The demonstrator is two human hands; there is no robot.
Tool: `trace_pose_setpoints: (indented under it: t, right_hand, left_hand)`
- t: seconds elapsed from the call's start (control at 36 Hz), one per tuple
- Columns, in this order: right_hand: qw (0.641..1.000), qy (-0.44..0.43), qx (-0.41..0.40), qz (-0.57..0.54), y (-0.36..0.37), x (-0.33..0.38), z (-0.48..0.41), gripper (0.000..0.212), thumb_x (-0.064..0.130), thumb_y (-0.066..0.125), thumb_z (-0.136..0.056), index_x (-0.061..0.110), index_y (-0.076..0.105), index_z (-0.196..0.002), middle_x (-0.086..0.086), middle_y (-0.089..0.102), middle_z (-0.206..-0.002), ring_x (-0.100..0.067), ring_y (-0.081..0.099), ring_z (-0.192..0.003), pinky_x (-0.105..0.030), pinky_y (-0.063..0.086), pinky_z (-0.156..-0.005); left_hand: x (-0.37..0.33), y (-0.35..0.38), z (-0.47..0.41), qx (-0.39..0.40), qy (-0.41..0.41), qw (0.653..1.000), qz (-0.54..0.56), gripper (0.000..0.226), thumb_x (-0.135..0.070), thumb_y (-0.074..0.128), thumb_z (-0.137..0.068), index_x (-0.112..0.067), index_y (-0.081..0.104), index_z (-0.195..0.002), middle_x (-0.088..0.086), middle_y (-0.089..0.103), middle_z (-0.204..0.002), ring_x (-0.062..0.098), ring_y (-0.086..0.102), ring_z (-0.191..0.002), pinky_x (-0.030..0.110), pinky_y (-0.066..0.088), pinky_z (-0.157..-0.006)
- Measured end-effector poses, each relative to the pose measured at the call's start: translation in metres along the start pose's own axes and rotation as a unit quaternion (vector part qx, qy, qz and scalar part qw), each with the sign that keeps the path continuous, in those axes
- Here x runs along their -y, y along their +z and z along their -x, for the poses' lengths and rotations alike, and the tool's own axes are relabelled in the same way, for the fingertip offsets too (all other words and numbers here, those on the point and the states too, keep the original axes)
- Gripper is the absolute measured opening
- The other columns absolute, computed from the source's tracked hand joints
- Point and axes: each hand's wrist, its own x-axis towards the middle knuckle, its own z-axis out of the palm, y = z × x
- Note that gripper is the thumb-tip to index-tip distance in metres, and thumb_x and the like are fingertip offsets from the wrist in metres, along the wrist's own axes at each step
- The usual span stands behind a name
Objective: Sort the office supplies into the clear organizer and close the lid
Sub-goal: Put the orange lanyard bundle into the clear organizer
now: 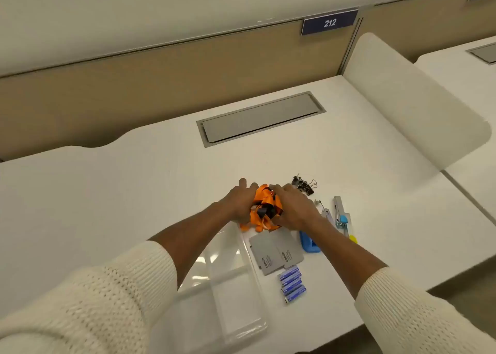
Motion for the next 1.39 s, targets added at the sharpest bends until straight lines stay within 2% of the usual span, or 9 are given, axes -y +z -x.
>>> trace_pose_setpoints:
  t: [0.14, 0.22, 0.42, 0.58, 0.69, 0.78, 1.11, 1.31, 1.39]
  right_hand:
    - [1.0, -0.001, 0.004, 0.0, 0.01, 0.003, -0.01, 0.081, 0.031, 0.076, -0.079, 0.022, 0.037, -0.15, -0.014, 0.047, -0.124, -0.037, 0.062, -0.099, -0.043, 0.057, -0.077]
    - [1.0, 0.001, -0.027, -0.011, 0.016, 0.004, -0.017, 0.062, 0.028, 0.075, -0.081, 0.018, 0.05, -0.137, -0.013, 0.048, -0.118, -0.034, 0.064, -0.086, -0.038, 0.054, -0.069]
    - [0.996, -0.005, -0.077, -0.049, 0.009, 0.008, -0.028, 0.038, 0.04, 0.077, -0.082, 0.017, 0.067, -0.111, -0.01, 0.061, -0.097, -0.031, 0.063, -0.085, -0.033, 0.041, -0.065]
    - [0.986, -0.036, -0.146, -0.073, -0.023, 0.017, -0.021, 0.034, 0.039, 0.082, -0.078, 0.015, 0.071, -0.098, -0.006, 0.072, -0.086, -0.027, 0.066, -0.076, -0.034, 0.049, -0.067]
    - [0.979, -0.055, -0.176, -0.083, -0.049, 0.038, -0.006, 0.035, 0.039, 0.083, -0.078, 0.016, 0.071, -0.101, -0.005, 0.076, -0.089, -0.02, 0.063, -0.071, -0.034, 0.054, -0.072]
    - [0.975, -0.067, -0.183, -0.107, -0.065, 0.059, 0.009, 0.038, 0.042, 0.083, -0.079, 0.018, 0.071, -0.106, -0.002, 0.076, -0.093, -0.016, 0.058, -0.072, -0.03, 0.048, -0.075]
    - [0.958, -0.011, -0.074, -0.277, -0.064, 0.13, 0.057, 0.03, 0.031, 0.086, -0.076, 0.018, 0.073, -0.099, -0.002, 0.076, -0.085, -0.022, 0.074, -0.078, -0.043, 0.064, -0.077]
    - [0.936, 0.057, 0.049, -0.345, -0.018, 0.135, 0.062, 0.027, 0.01, 0.081, -0.073, 0.015, 0.069, -0.097, -0.011, 0.077, -0.084, -0.024, 0.078, -0.068, -0.046, 0.066, -0.075]
    - [0.943, 0.056, 0.07, -0.322, -0.001, 0.134, 0.064, 0.034, 0.01, 0.078, -0.076, 0.02, 0.066, -0.107, -0.004, 0.074, -0.092, -0.024, 0.076, -0.081, -0.045, 0.064, -0.082]
  left_hand:
    - [0.002, 0.007, -0.003, -0.031, -0.003, 0.999, 0.026, 0.066, -0.029, 0.085, -0.078, -0.013, 0.048, -0.131, 0.015, 0.041, -0.132, 0.033, 0.062, -0.098, 0.033, 0.049, -0.076]
    - [-0.002, 0.005, -0.004, -0.041, -0.001, 0.998, 0.039, 0.05, -0.026, 0.083, -0.078, -0.012, 0.056, -0.118, 0.013, 0.047, -0.122, 0.027, 0.055, -0.09, 0.035, 0.051, -0.077]
    - [-0.006, -0.003, -0.002, -0.078, 0.02, 0.996, 0.048, 0.023, -0.014, 0.073, -0.082, -0.007, 0.067, -0.103, 0.012, 0.056, -0.109, 0.03, 0.059, -0.092, 0.036, 0.047, -0.073]
    - [-0.011, -0.02, 0.018, -0.178, 0.025, 0.978, 0.104, 0.024, -0.015, 0.08, -0.083, -0.013, 0.067, -0.103, 0.007, 0.059, -0.107, 0.024, 0.061, -0.091, 0.034, 0.056, -0.077]
    - [-0.012, -0.044, 0.049, -0.229, 0.023, 0.964, 0.134, 0.026, -0.019, 0.082, -0.085, -0.014, 0.07, -0.107, 0.006, 0.062, -0.11, 0.019, 0.059, -0.09, 0.024, 0.05, -0.074]
    - [-0.013, -0.061, 0.08, -0.256, 0.004, 0.956, 0.141, 0.028, -0.022, 0.081, -0.087, -0.015, 0.07, -0.112, 0.004, 0.062, -0.112, 0.017, 0.057, -0.09, 0.023, 0.047, -0.074]
    - [0.0, -0.069, 0.182, -0.306, -0.092, 0.933, 0.167, 0.031, -0.019, 0.083, -0.083, -0.018, 0.072, -0.113, 0.003, 0.074, -0.102, 0.019, 0.066, -0.083, 0.025, 0.051, -0.074]
    - [0.01, -0.017, 0.181, -0.248, -0.141, 0.946, 0.154, 0.018, -0.01, 0.072, -0.083, -0.012, 0.067, -0.101, 0.007, 0.068, -0.095, 0.024, 0.065, -0.084, 0.042, 0.058, -0.077]
    - [0.013, 0.006, 0.177, -0.221, -0.151, 0.948, 0.174, 0.021, -0.012, 0.073, -0.081, -0.012, 0.067, -0.102, 0.006, 0.069, -0.096, 0.024, 0.065, -0.086, 0.041, 0.057, -0.076]
